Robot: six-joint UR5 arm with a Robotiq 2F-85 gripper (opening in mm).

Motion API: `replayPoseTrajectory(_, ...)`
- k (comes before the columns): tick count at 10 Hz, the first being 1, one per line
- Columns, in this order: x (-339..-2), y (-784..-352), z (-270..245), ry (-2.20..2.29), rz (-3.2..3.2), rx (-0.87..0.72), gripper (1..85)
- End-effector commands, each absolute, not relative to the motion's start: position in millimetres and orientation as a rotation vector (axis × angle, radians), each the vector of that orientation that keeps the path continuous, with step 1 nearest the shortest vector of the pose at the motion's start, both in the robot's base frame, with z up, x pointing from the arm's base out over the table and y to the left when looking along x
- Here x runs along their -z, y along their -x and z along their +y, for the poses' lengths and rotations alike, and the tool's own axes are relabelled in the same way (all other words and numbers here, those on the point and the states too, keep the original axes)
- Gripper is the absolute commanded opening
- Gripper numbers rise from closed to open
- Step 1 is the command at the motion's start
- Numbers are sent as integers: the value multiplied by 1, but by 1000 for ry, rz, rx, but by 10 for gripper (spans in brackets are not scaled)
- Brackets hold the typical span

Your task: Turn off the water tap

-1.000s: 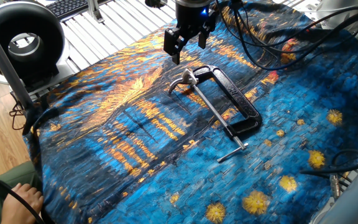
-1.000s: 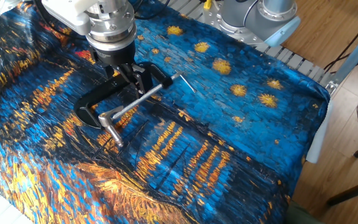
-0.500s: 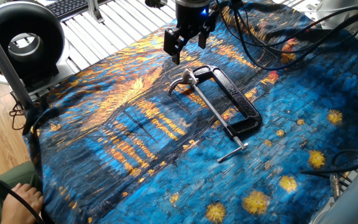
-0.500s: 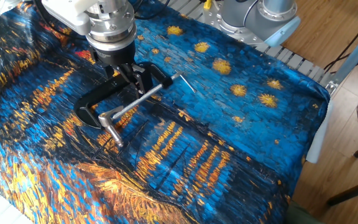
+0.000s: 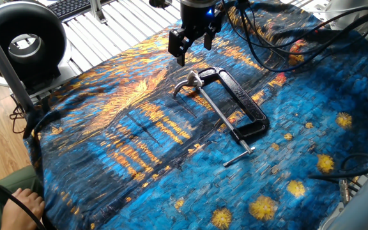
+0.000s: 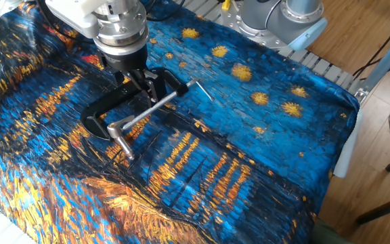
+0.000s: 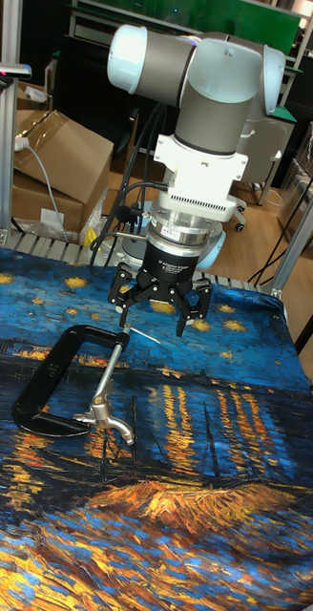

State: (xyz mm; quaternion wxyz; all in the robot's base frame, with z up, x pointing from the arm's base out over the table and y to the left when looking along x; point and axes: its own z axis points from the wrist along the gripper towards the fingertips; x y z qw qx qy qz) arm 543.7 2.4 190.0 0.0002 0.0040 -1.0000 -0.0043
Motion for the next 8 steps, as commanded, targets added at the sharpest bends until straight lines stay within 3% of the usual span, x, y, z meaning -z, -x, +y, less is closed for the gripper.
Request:
replayPoseTrajectory(1, -192, -511, 5, 78, -3013, 10, 13)
replayPoseTrajectory(8, -193, -512, 5, 84, -3010, -8, 13)
